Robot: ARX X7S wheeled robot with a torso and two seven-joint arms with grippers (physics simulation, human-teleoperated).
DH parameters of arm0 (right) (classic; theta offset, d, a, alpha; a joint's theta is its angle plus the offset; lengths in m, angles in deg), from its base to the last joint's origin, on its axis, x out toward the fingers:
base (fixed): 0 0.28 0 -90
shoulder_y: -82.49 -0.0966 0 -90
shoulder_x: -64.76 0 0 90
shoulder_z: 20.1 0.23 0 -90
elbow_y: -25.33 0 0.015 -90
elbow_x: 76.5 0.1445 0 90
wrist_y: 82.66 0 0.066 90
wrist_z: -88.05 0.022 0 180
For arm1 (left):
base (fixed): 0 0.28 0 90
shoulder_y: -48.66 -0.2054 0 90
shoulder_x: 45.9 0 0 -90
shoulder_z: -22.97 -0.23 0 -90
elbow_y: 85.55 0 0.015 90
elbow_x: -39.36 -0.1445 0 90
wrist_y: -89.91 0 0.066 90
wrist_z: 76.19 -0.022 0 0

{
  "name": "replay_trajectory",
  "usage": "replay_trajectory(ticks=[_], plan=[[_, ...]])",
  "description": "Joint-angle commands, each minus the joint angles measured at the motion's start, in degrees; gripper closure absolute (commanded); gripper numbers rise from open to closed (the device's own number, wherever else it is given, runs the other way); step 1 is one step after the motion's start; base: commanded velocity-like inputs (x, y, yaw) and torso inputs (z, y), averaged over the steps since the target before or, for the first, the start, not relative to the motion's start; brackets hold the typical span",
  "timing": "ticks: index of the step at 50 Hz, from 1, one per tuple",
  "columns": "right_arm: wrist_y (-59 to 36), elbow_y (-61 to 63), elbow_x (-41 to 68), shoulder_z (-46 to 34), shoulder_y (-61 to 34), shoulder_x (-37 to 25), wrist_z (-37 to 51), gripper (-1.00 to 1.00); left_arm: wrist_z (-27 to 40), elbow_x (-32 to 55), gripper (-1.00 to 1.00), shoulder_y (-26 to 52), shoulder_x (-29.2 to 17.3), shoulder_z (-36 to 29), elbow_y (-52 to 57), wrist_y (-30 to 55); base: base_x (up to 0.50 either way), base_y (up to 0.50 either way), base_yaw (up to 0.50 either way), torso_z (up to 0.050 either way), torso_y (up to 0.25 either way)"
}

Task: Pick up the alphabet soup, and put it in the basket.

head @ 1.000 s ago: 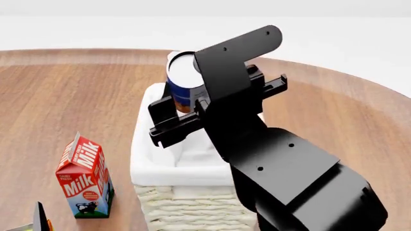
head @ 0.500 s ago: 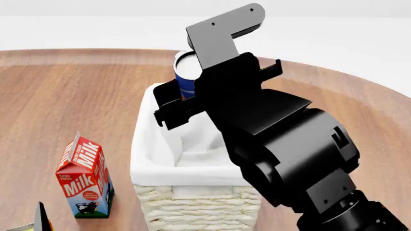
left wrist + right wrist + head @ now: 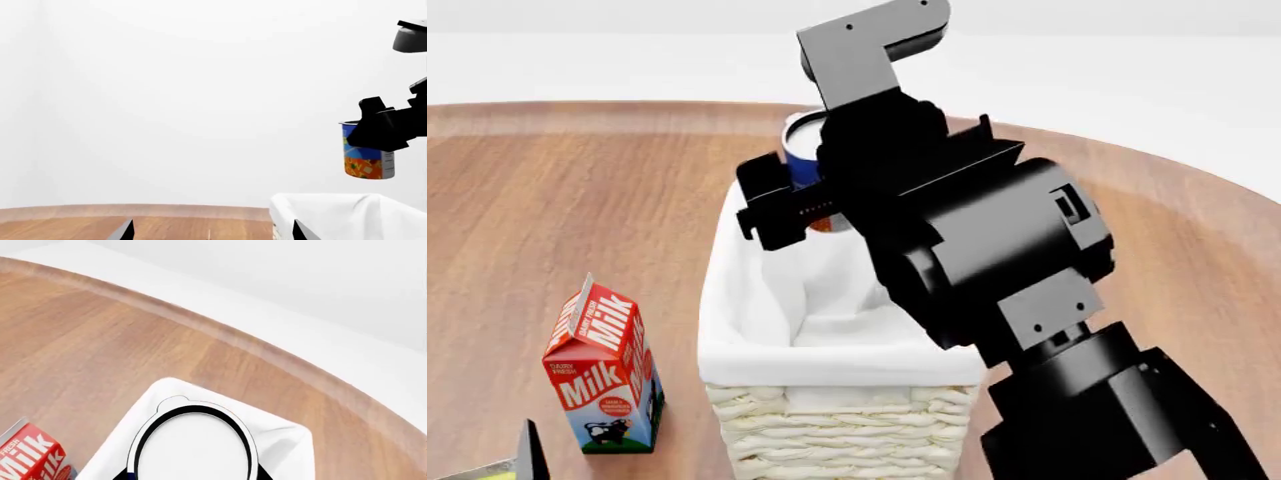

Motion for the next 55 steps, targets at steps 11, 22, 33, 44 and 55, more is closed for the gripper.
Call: replay_trajectory(ticks=[11, 22, 33, 44, 55], plan=[[-0.87, -9.12, -0.92, 1.53, -5.25, 3.3, 0.56, 1.0, 0.25, -0.38, -1.0, -0.08, -0.15, -0.53, 0.58, 0.35, 0.0, 0.0, 0.0, 0.0, 0.001], [-1.66, -7.61, -0.4, 1.18, -5.25, 2.69, 1.17, 1.0, 0.72, -0.58, -1.0, 0.1, -0.17, -0.58, 0.72, 1.46, 0.0, 0.0, 0.0, 0.0, 0.001], [-1.57, -7.17, -0.26, 0.52, -5.27, 2.82, 1.36, 1.0, 1.38, -1.2, -1.0, 0.46, -0.22, -0.49, 0.71, 2.8, 0.0, 0.0, 0.0, 0.0, 0.0], [-1.42, -6.54, 0.05, 0.22, -5.14, 2.58, 1.61, 1.0, 1.3, -0.85, -1.0, 0.89, -0.17, -0.54, -0.27, 2.56, 0.0, 0.0, 0.0, 0.0, -0.072], [-0.65, -6.91, 0.19, -0.01, -4.99, 2.44, 1.52, 1.0, 1.34, -0.72, -1.0, 0.89, -0.17, -0.7, -0.37, 2.21, 0.0, 0.0, 0.0, 0.0, -0.081]])
